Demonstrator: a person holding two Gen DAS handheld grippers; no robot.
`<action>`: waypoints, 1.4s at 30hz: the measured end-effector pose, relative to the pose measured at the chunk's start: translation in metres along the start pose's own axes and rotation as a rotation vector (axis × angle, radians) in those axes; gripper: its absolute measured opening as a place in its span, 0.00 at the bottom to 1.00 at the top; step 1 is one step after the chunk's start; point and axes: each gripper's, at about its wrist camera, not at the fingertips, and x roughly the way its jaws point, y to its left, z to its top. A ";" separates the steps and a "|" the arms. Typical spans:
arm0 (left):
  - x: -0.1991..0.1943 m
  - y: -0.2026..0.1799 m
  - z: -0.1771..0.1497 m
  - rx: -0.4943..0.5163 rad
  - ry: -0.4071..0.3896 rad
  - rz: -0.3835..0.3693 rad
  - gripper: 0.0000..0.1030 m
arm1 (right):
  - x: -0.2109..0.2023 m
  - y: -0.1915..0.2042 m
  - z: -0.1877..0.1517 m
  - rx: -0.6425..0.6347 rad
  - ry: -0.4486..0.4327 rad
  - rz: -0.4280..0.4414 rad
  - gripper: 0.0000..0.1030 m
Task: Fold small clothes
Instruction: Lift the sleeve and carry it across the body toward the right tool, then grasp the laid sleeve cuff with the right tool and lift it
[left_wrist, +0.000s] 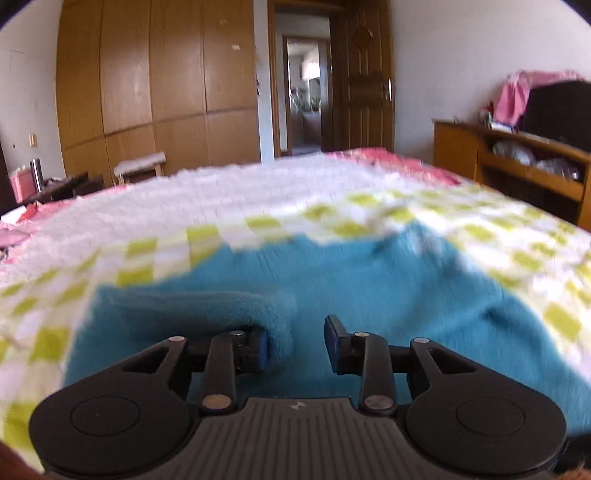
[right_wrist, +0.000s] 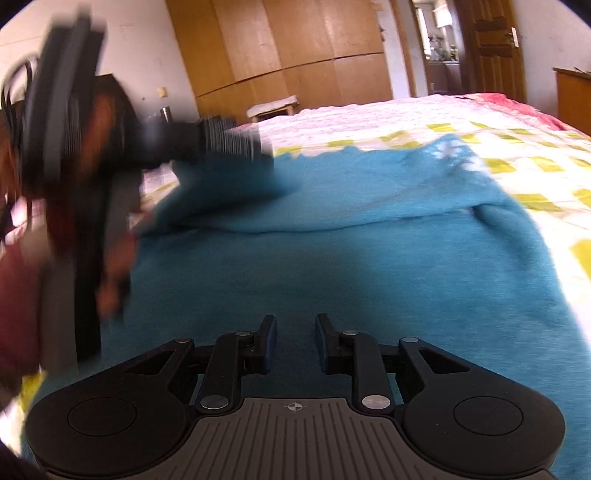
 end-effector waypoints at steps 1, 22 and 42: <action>-0.002 0.001 -0.008 -0.016 0.011 0.000 0.43 | -0.003 -0.007 0.001 0.009 0.000 -0.008 0.23; -0.097 0.061 -0.096 -0.312 0.029 0.050 0.55 | 0.059 0.087 0.079 -0.405 -0.047 0.015 0.33; -0.093 0.070 -0.107 -0.369 0.025 -0.006 0.58 | 0.081 0.114 0.087 -0.555 -0.072 -0.096 0.41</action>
